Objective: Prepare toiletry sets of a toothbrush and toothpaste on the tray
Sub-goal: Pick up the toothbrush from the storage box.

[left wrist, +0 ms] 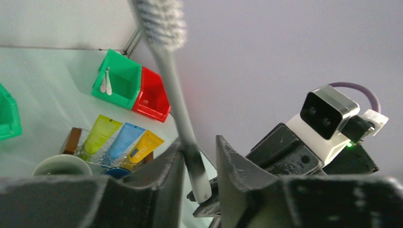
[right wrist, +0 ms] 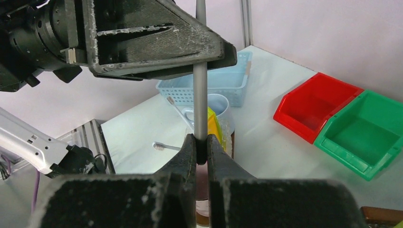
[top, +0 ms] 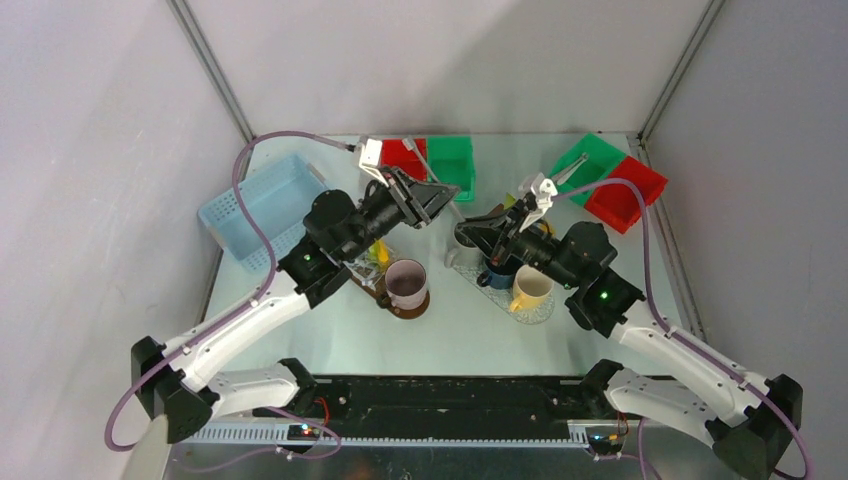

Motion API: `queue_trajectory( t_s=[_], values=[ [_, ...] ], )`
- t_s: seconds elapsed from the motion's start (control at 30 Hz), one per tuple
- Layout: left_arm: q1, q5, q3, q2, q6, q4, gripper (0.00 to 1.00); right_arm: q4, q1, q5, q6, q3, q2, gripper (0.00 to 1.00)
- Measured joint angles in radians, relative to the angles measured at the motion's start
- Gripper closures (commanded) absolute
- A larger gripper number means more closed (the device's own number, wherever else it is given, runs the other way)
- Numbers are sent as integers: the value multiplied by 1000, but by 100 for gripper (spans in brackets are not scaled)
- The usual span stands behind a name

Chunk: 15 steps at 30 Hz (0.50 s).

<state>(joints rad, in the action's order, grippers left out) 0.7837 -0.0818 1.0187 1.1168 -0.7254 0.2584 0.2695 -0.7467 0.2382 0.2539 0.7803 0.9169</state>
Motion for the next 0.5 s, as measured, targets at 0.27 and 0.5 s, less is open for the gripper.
queue_trajectory(
  t_s=[0.27,0.5],
  values=[
    [11,14,-23,-13,30,22,100,-15,-11,-18,-6,-2,-6,52],
    [11,37,-34,-41,163,-29,100,-123,-11,-72,-49,47,-58,44]
  ],
)
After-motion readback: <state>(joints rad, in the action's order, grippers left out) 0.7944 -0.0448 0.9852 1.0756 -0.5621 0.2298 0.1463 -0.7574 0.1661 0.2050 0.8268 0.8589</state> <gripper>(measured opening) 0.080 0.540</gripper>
